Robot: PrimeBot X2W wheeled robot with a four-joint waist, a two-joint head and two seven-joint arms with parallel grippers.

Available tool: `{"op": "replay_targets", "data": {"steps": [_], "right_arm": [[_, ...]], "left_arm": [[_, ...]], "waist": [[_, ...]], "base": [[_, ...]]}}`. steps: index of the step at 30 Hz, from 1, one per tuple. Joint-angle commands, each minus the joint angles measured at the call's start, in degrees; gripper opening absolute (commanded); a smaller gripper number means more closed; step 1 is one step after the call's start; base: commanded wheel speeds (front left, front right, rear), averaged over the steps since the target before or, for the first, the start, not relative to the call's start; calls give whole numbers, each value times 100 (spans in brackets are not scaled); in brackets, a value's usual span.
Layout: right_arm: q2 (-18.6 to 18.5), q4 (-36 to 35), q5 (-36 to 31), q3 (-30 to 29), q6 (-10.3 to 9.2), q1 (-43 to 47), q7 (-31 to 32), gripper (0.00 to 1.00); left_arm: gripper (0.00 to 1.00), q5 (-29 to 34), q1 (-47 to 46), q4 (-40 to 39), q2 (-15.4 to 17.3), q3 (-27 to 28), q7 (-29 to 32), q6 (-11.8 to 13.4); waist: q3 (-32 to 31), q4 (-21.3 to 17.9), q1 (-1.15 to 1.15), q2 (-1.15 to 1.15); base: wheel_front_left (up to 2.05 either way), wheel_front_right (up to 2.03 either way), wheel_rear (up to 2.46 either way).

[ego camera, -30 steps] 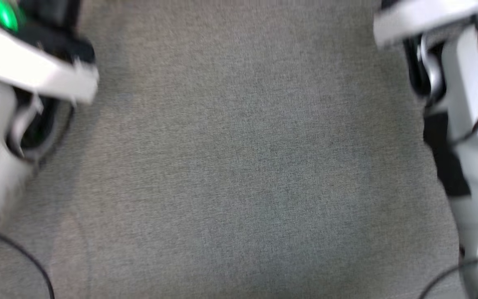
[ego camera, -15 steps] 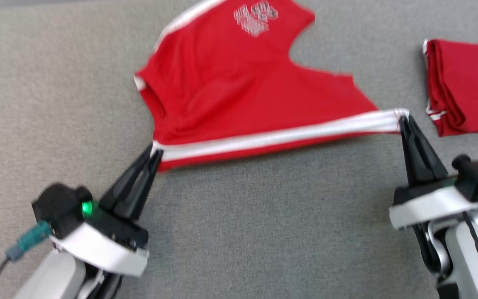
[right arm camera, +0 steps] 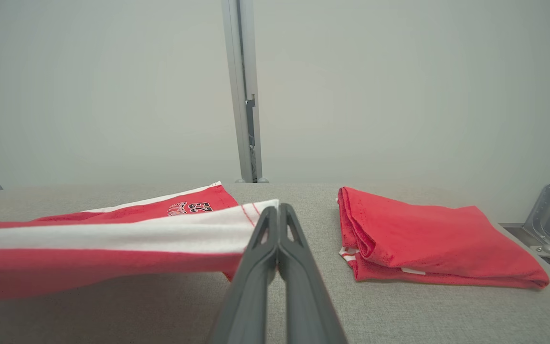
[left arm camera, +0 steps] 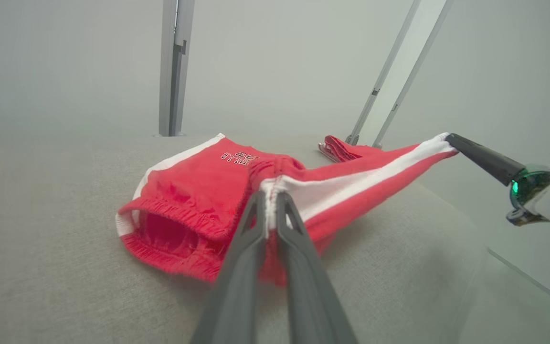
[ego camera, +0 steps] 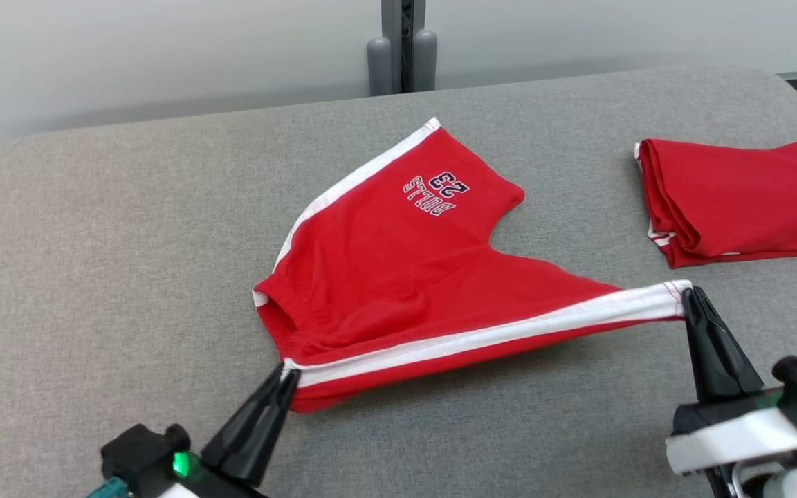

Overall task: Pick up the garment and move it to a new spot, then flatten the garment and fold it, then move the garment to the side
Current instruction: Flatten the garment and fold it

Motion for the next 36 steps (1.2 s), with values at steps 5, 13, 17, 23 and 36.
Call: {"op": "replay_targets", "data": {"steps": [5, 13, 17, 23, 36], "right_arm": [[147, 463, 143, 93, -2, -909, 411, 0], [272, 2238, -187, 134, -2, -3012, 672, 0], [147, 3112, -550, 215, -3, -3957, 602, 0], [35, 4306, -944, 294, -3, -5105, 508, 0], [71, 6133, -1669, 435, -3, -6588, 288, 0]], "left_arm": [[0, -481, -545, 169, -49, -351, -19, -10], [0, -1381, -1299, 542, -437, -245, -16, -9], [0, -1695, -1671, 814, -623, -214, 17, -10], [0, -2081, -2408, 1332, -934, -455, 247, -10], [0, -2178, -3485, 2484, -1307, -768, 317, -10]], "waist": [[229, 98, 0, 0], [714, 539, 0, 0], [991, 853, 0, 0], [1375, 1310, 0, 0], [1983, 1741, 0, 0]], "base": [[0, 0, 0], [0, 0, 0], [0, 0, 0], [0, 0, 0], [0, 0, 0]]}}
